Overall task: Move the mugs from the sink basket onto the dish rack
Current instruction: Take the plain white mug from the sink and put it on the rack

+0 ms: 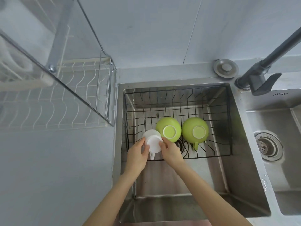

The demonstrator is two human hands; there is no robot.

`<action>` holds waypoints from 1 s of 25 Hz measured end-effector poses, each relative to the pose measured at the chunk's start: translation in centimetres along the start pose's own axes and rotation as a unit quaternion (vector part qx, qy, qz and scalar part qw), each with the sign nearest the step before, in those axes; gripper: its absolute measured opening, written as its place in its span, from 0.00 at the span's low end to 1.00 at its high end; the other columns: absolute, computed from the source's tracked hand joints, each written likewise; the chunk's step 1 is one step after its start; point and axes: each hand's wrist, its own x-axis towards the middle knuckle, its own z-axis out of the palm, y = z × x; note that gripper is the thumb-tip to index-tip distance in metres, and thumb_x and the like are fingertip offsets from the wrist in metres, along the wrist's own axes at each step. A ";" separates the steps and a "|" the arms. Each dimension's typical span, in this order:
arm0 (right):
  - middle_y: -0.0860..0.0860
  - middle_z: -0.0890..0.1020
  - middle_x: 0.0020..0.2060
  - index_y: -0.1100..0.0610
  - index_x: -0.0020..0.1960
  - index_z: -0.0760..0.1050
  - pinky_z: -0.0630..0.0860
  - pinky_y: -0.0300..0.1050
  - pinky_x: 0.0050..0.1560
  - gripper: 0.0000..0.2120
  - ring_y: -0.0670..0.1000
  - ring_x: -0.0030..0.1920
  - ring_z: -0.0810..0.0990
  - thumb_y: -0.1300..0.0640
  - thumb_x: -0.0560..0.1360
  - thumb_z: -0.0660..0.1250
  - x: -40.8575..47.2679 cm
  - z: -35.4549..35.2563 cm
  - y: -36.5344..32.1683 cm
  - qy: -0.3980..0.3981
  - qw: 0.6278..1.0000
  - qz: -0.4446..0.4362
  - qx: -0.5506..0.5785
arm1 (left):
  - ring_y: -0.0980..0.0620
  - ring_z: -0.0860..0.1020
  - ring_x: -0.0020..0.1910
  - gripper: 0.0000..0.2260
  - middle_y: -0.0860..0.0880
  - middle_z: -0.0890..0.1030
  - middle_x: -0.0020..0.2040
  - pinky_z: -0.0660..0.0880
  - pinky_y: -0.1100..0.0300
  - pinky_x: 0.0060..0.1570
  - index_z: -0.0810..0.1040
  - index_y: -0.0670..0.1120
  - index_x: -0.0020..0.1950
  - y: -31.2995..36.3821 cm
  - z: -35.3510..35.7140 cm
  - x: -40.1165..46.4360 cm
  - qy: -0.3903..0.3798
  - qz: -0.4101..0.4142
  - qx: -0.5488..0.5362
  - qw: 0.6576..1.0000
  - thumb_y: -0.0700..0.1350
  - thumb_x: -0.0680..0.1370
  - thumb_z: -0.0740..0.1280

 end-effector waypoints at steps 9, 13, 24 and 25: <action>0.55 0.75 0.41 0.56 0.53 0.75 0.67 0.44 0.44 0.14 0.56 0.45 0.73 0.54 0.79 0.53 -5.1 -3.0 -1.3 0.044 0.997 -0.047 -0.035 | 0.49 0.72 0.64 0.21 0.50 0.71 0.68 0.69 0.58 0.61 0.64 0.47 0.68 1.3 -1.4 -4.8 -0.051 0.058 -0.049 0.996 0.46 0.76 0.63; 0.55 0.77 0.40 0.53 0.48 0.75 0.73 0.47 0.49 0.11 0.59 0.50 0.80 0.52 0.78 0.54 -7.1 -4.0 -2.0 0.053 0.995 -0.064 -0.054 | 0.52 0.70 0.64 0.26 0.55 0.70 0.61 0.73 0.50 0.61 0.63 0.50 0.67 1.6 -1.7 -6.7 -0.043 0.105 -0.067 0.991 0.44 0.72 0.69; 0.62 0.82 0.45 0.55 0.58 0.77 0.80 0.55 0.53 0.16 0.54 0.42 0.82 0.51 0.78 0.56 -14.8 -5.6 -5.9 0.064 0.970 -0.202 -0.117 | 0.54 0.71 0.61 0.30 0.63 0.71 0.59 0.71 0.55 0.63 0.64 0.58 0.64 3.8 -5.7 -10.3 0.031 0.222 -0.124 0.967 0.43 0.67 0.73; 0.62 0.82 0.48 0.53 0.58 0.77 0.80 0.55 0.53 0.15 0.55 0.44 0.83 0.51 0.79 0.55 -15.5 -5.8 -6.4 0.060 0.966 -0.219 -0.121 | 0.54 0.72 0.61 0.30 0.61 0.72 0.60 0.71 0.56 0.63 0.63 0.58 0.64 4.1 -6.4 -10.7 0.040 0.233 -0.127 0.963 0.44 0.67 0.74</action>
